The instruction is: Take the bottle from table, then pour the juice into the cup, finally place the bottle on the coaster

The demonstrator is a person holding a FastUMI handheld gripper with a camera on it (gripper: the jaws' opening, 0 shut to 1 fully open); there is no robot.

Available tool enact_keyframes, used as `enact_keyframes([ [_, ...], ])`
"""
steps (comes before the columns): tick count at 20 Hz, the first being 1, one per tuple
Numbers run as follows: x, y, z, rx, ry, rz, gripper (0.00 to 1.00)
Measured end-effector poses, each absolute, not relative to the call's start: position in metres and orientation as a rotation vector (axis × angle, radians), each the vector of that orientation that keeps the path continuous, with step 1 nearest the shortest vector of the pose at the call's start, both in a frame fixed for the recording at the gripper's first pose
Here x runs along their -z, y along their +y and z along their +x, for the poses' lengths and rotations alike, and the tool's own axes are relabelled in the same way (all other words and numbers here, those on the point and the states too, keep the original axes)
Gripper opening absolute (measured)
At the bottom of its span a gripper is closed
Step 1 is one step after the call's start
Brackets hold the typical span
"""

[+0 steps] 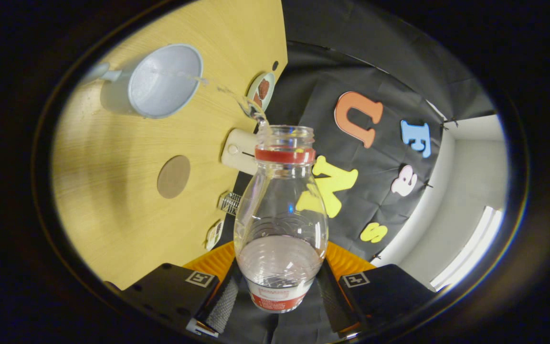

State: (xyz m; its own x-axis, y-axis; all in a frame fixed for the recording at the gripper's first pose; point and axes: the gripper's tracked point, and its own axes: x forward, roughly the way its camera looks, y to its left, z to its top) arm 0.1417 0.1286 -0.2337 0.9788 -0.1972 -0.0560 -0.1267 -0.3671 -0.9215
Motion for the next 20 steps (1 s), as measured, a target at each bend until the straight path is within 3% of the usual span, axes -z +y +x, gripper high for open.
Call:
enact_keyframes([
  [20, 0.213, 0.142, 0.141, 0.069, 0.188, -2.022, 0.82],
])
